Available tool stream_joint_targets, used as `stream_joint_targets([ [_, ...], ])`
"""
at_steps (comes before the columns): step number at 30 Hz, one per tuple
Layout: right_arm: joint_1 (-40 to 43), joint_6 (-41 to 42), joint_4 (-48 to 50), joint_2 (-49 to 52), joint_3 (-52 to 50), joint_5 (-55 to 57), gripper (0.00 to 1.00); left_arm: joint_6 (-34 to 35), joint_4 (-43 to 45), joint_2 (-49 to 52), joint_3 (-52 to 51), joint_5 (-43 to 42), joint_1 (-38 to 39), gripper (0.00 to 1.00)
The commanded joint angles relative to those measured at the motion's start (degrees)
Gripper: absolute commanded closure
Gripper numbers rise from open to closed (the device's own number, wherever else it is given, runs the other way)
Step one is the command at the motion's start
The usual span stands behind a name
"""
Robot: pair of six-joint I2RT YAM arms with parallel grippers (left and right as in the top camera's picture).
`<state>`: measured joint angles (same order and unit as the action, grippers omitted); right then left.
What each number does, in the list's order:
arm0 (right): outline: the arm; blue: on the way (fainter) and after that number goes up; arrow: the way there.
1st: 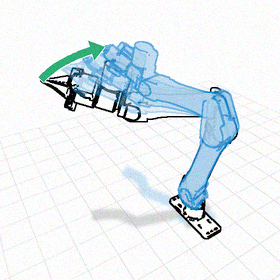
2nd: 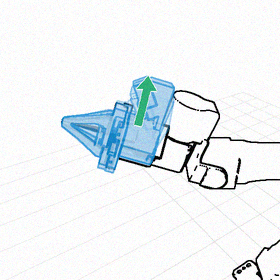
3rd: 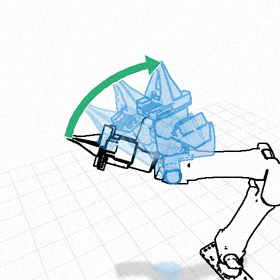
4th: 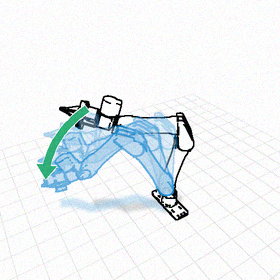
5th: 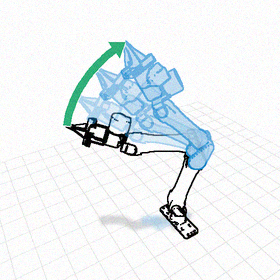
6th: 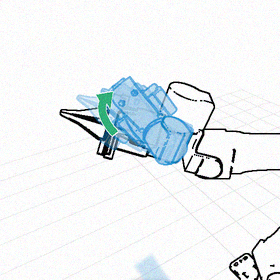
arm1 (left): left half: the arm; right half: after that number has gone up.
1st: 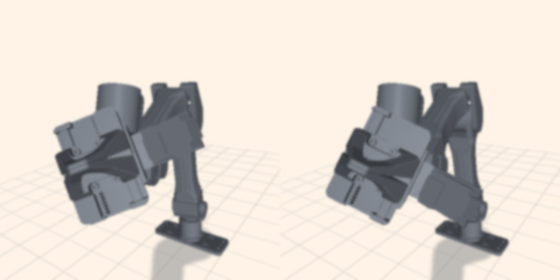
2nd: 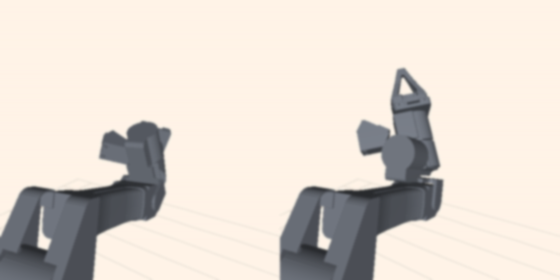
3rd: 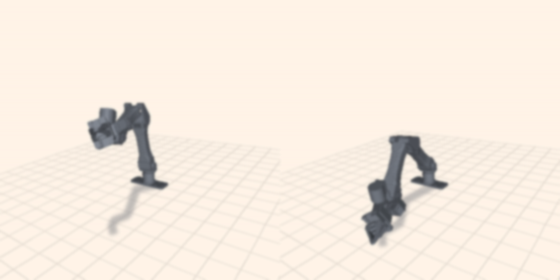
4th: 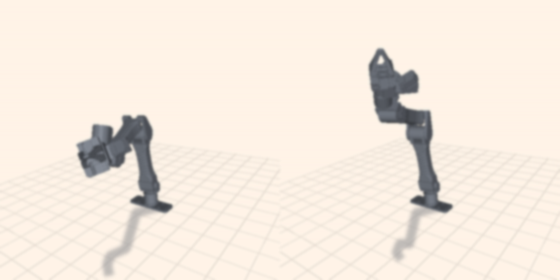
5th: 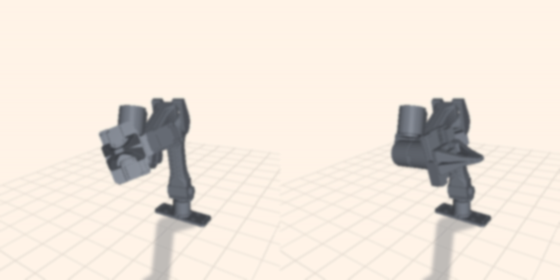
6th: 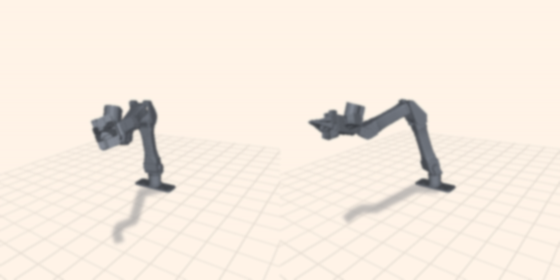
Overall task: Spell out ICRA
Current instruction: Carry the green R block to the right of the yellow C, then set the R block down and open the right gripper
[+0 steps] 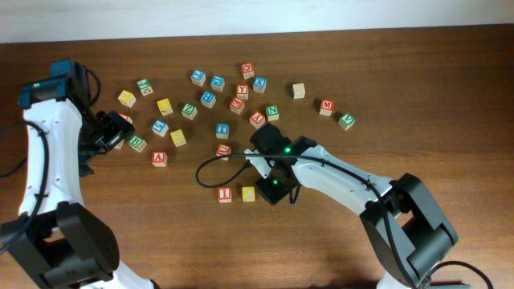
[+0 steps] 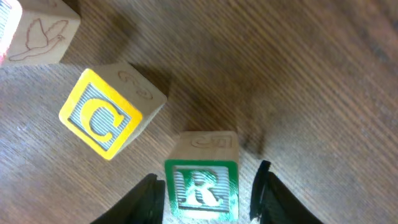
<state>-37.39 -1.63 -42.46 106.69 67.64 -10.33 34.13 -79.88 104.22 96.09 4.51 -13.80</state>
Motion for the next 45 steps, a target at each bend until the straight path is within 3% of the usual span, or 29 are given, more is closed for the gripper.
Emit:
stream_joint_targets([
  [1, -0.11, 4.02, 0.37, 0.52, -0.26, 0.46, 0.64, 0.61, -0.09, -1.05, 0.24, 0.46, -0.24, 0.01],
  [4, -0.11, 7.02, 0.31, 0.52, -0.26, 0.46, 0.64, 0.61, -0.09, -1.05, 0.24, 0.46, -0.24, 0.01],
  [14, -0.11, 28.96, 0.28, 0.52, -0.26, 0.44, 0.73, 0.61, -0.09, -1.05, 0.24, 0.46, -0.24, 0.01],
  [23, -0.17, 36.46, 0.33, 0.52, -0.26, -0.63, 0.73, 0.61, -0.09, -1.05, 0.24, 0.46, -0.24, 0.01],
  [45, -0.17, 38.62, 1.38, 0.52, -0.26, -3.19, 0.71, 0.61, -0.09, -1.05, 0.24, 0.46, -0.24, 0.01],
])
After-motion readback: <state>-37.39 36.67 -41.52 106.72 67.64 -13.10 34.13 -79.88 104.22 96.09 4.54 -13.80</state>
